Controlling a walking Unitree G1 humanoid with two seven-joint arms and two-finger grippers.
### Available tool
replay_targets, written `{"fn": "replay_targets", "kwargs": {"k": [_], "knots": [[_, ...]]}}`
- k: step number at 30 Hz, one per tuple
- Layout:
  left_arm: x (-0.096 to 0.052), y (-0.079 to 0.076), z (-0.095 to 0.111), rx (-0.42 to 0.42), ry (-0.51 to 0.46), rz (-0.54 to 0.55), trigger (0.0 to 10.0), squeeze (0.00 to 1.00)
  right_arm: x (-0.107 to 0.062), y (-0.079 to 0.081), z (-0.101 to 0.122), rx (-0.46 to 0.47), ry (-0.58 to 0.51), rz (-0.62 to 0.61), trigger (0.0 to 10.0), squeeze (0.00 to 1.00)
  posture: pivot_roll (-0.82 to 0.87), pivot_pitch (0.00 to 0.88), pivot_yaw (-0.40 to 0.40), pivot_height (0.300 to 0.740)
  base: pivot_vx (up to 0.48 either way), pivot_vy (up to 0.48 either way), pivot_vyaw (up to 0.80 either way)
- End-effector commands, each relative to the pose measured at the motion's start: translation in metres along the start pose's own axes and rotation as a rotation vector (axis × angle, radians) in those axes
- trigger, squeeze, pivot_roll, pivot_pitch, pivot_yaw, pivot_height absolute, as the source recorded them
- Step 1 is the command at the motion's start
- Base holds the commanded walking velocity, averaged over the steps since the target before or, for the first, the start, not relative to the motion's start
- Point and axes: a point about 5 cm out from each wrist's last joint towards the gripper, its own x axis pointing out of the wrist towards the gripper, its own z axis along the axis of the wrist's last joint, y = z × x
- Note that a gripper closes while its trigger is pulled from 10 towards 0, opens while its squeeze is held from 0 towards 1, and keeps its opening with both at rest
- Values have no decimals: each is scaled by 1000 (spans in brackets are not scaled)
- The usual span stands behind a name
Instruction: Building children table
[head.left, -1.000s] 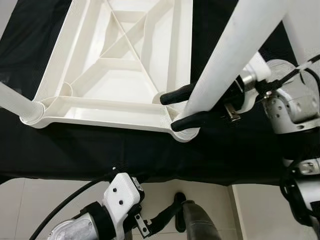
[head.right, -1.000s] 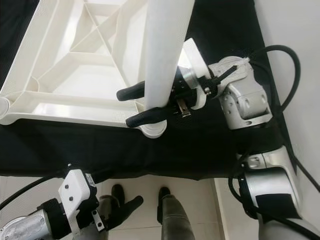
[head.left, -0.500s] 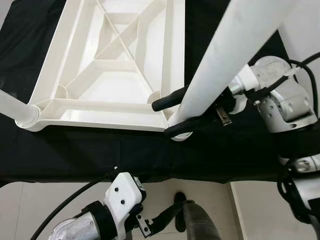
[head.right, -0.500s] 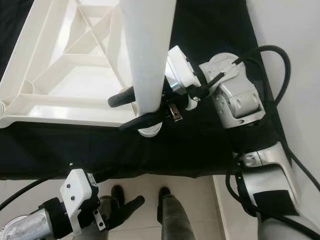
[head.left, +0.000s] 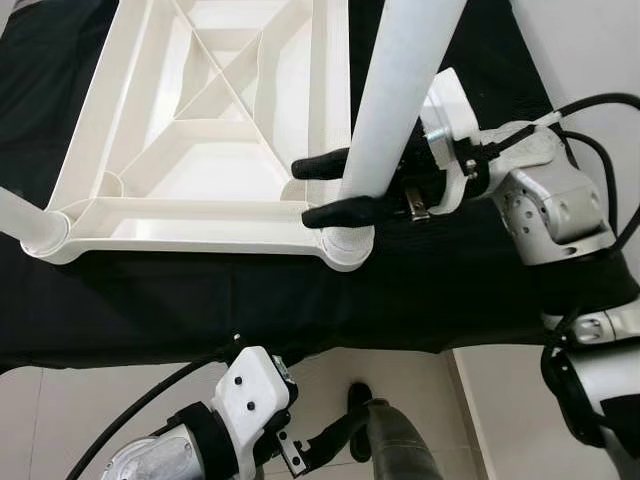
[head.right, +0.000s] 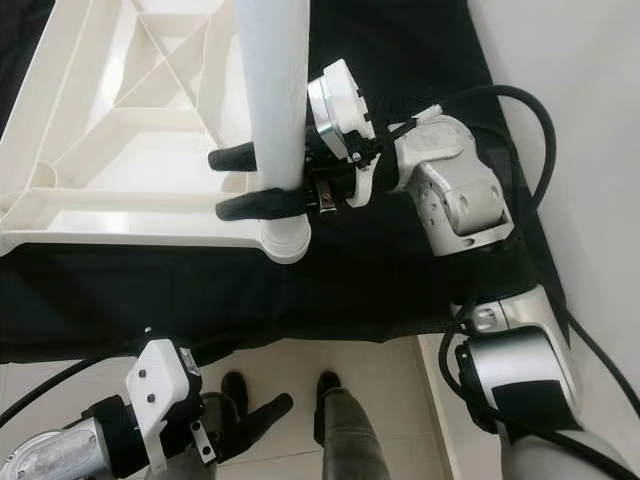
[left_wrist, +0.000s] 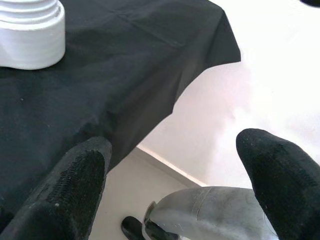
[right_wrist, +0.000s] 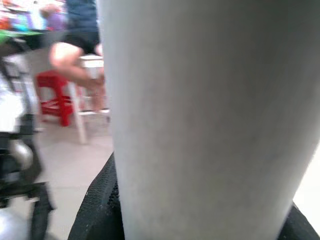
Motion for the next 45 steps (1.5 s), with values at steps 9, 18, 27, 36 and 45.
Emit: {"fn": "replay_targets", "kwargs": {"k": [9, 18, 27, 36, 45], "knots": [[3, 0, -7, -15, 17, -16, 10000, 0, -21, 19, -75, 202, 405, -646, 10000, 0, 38, 447, -40, 740, 0, 0, 0], [7, 1, -7, -12, 3, -19, 10000, 0, -16, 51, -98, 292, 444, -1216, 10000, 0, 36, 429, -39, 740, 0, 0, 0], [8, 4, -8, -2, 0, -13, 10000, 0, 4, 48, -96, 314, 456, -1281, 10000, 0, 38, 423, -34, 740, 0, 0, 0], [8, 4, -9, -1, -2, -12, 10000, 0, 1, 38, -92, 297, 450, -1316, 10000, 0, 39, 422, -33, 740, 0, 0, 0], [10, 3, -10, 4, -3, -14, 10000, 0, -8, 24, -90, 312, 429, -1365, 10000, 0, 41, 418, -30, 740, 0, 0, 0]]}}
